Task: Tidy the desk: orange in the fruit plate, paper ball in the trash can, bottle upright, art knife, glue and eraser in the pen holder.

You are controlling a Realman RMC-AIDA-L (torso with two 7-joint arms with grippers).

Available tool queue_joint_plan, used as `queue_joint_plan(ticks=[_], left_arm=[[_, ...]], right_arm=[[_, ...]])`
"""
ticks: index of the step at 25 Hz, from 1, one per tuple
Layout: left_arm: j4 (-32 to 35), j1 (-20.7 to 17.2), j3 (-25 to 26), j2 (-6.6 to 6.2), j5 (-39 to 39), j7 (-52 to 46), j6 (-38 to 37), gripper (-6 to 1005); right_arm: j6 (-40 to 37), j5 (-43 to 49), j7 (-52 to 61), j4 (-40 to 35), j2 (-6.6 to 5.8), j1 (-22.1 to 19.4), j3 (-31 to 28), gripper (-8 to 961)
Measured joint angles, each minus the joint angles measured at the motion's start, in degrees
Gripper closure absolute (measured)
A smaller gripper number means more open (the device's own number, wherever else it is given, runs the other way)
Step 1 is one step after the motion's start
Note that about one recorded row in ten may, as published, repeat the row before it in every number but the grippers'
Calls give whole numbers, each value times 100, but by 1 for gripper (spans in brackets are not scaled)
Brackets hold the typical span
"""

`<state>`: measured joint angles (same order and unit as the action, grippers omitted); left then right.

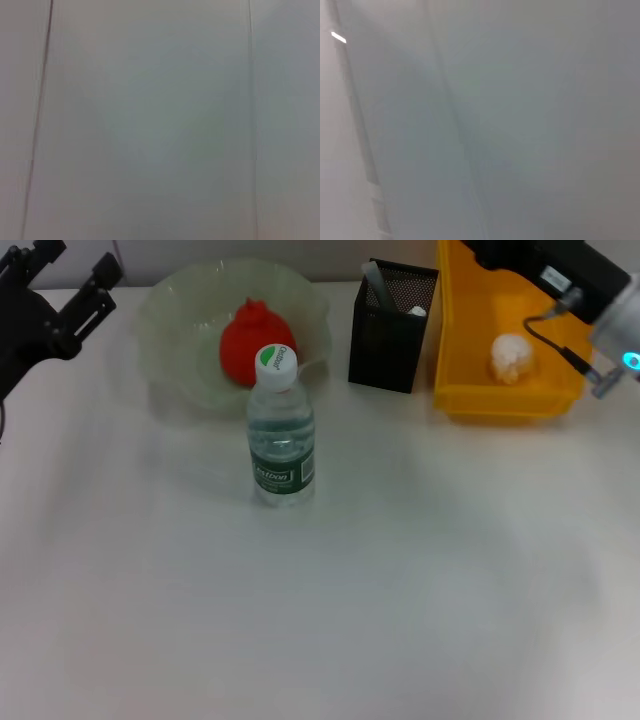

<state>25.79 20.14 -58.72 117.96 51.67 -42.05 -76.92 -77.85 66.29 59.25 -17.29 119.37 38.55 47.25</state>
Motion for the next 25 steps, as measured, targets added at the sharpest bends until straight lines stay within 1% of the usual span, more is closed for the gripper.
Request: queue_joint_plan(ticks=[1, 2, 4, 5, 6, 7, 8, 9, 10, 12, 13, 14, 15, 16, 17, 19, 25], left_arm=[[0, 0, 0, 0, 0, 0, 0, 277], [40, -27, -16, -202, 183, -531, -426, 277], [102, -53, -7, -351, 372, -845, -720, 277], [102, -53, -7, -351, 372, -845, -720, 277], [178, -77, 6, -451, 552, -1110, -942, 277], [178, -77, 6, -451, 552, -1110, -942, 277], [496, -124, 28, -734, 1227, -1882, -1503, 277], [565, -124, 31, -777, 1357, -1997, -1600, 277], [691, -119, 33, -848, 1672, -2239, -1827, 277], [691, -119, 33, -848, 1672, -2239, -1827, 277], [939, -87, 37, -923, 2272, -2644, -2280, 277], [1137, -3, 43, -906, 2871, -3064, -2503, 277], [1145, 48, 46, -872, 3109, -3204, -2502, 277], [1145, 48, 46, -872, 3109, -3204, -2502, 277], [1124, 120, 51, -810, 3425, -3362, -2441, 277], [1105, 135, 53, -785, 3496, -3395, -2400, 277], [1063, 146, 55, -713, 3583, -3431, -2308, 277]], right_arm=[[-292, 74, 170, -142, -6, -107, 57, 452], [-523, 150, 347, -289, -10, -197, 128, 450], [-888, 356, 851, -706, -16, -409, 354, 447], [-1006, 466, 1124, -921, -19, -505, 463, 445], [-1092, 635, 1422, -1166, -22, -590, 555, 424], [-1146, 793, 1650, -1370, -26, -656, 624, 403], [-1234, 1369, 2196, -1817, -35, -717, 707, 381], [-1234, 1369, 2196, -1817, -35, -717, 707, 360], [-1267, 1635, 2408, -1976, -36, -709, 716, 339], [-1306, 2271, 2770, -2158, -37, -578, 718, 258], [-1338, 2914, 3025, -2171, -37, -326, 722, 217], [-1346, 3127, 3093, -2144, -37, -223, 722, 217], [-1320, 3658, 3212, -2009, -28, 47, 725, 217], [-1320, 3658, 3212, -2009, -28, 47, 725, 218], [-1285, 3938, 3236, -1896, -22, 196, 729, 218], [-1280, 4003, 3239, -1865, -21, 228, 732, 218], [-1274, 4075, 3245, -1878, -32, 205, 726, 219]])
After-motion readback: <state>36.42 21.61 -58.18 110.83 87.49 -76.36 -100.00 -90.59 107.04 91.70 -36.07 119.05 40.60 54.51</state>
